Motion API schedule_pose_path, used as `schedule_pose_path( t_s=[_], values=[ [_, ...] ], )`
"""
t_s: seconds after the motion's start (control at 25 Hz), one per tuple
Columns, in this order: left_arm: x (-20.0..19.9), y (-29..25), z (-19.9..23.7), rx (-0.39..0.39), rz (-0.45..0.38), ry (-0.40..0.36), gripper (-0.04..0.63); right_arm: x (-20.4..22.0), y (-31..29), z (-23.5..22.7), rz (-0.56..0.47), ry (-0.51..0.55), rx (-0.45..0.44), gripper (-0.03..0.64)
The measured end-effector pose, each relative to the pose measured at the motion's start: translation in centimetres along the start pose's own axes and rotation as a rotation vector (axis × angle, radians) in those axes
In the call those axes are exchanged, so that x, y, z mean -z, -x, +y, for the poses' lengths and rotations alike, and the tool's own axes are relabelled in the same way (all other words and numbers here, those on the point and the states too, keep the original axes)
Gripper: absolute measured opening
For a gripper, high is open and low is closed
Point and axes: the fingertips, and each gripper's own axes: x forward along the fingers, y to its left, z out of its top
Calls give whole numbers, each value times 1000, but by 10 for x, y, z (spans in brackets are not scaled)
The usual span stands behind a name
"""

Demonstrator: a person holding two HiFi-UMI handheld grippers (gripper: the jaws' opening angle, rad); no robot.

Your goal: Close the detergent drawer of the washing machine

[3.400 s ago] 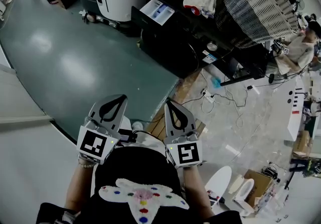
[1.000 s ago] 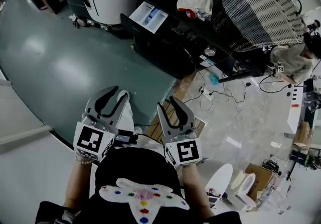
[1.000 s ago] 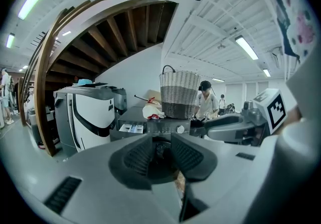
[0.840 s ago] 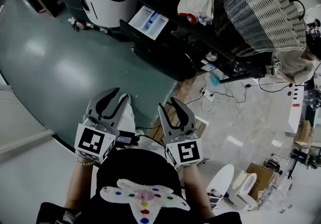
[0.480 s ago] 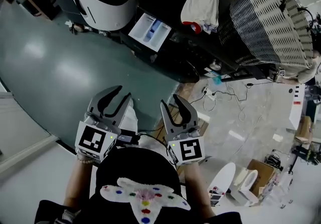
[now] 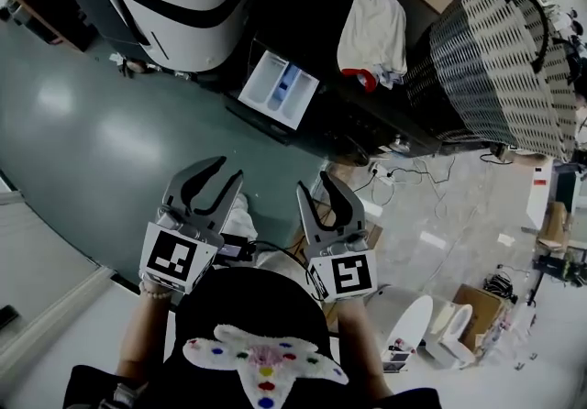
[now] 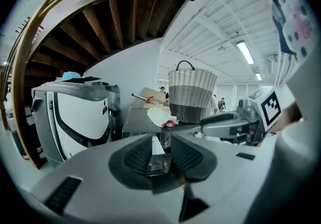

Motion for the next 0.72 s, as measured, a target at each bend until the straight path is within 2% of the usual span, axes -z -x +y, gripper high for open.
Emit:
schedule_pose_path(
  t_s=[0.36,0.72],
  values=[
    [-14,-21,48,35,-23,6,120,-12,-46,0,12,5,40,138],
    [-9,-22,61,39,-19,3,120,-10,-57,6,31,10,38,138]
  ],
)
